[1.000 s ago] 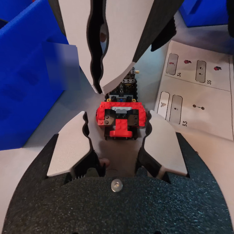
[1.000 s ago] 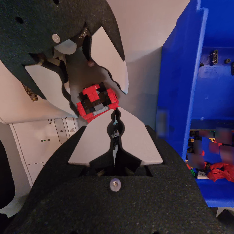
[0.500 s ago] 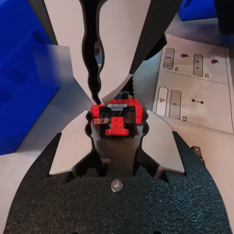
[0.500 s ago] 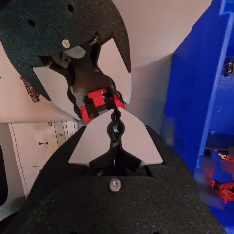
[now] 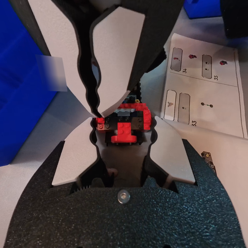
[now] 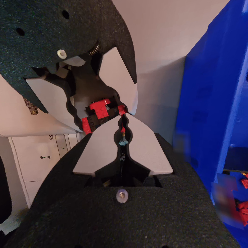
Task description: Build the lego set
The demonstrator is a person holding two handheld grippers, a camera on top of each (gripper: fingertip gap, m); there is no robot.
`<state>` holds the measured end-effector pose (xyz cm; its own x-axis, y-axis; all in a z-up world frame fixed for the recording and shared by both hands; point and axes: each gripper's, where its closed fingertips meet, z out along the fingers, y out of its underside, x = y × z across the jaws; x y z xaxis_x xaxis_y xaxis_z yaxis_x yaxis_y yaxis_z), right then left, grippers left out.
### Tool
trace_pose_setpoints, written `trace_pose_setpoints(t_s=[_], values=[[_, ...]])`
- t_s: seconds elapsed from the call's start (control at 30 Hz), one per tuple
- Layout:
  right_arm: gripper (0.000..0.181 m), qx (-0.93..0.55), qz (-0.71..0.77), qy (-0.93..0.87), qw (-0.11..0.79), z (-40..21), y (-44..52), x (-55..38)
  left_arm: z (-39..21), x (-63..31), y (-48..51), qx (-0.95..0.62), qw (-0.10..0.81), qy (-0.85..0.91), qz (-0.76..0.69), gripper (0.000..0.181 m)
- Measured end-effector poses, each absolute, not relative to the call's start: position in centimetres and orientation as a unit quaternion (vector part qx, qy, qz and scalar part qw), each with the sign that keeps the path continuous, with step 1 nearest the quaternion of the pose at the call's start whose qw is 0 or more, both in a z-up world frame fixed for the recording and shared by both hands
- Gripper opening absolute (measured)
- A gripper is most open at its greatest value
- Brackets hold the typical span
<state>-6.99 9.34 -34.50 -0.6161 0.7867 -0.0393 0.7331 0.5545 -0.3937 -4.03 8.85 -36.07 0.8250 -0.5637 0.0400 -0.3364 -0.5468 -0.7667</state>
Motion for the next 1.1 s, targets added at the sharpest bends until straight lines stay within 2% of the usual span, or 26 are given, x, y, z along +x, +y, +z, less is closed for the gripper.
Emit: trace_pose_setpoints(t_s=[0.33, 0.6, 0.93, 1.03, 1.1], values=[[0.000, -0.501, 0.209, -0.840, -0.012, -34.6, 9.3, -7.0, -36.1, -4.0, 8.9, -0.867, 0.400, 0.259, -0.143, 0.079], [0.000, -0.511, 0.212, -0.833, -0.004, -34.7, 9.3, -6.9, -36.1, -4.0, 8.8, -0.867, 0.400, 0.261, -0.144, 0.079], [0.000, -0.445, 0.186, -0.872, 0.081, -34.5, 9.4, -7.0, -36.1, -4.0, 8.8, -0.865, 0.399, 0.266, -0.145, 0.079], [0.000, -0.463, 0.269, -0.833, 0.137, -31.1, 9.8, -8.2, -36.1, -3.9, 8.8, -0.865, 0.399, 0.267, -0.146, 0.079], [0.000, -0.469, 0.242, -0.836, 0.153, -30.8, 11.1, -7.9, -36.1, -3.9, 8.7, -0.865, 0.399, 0.268, -0.146, 0.079]])
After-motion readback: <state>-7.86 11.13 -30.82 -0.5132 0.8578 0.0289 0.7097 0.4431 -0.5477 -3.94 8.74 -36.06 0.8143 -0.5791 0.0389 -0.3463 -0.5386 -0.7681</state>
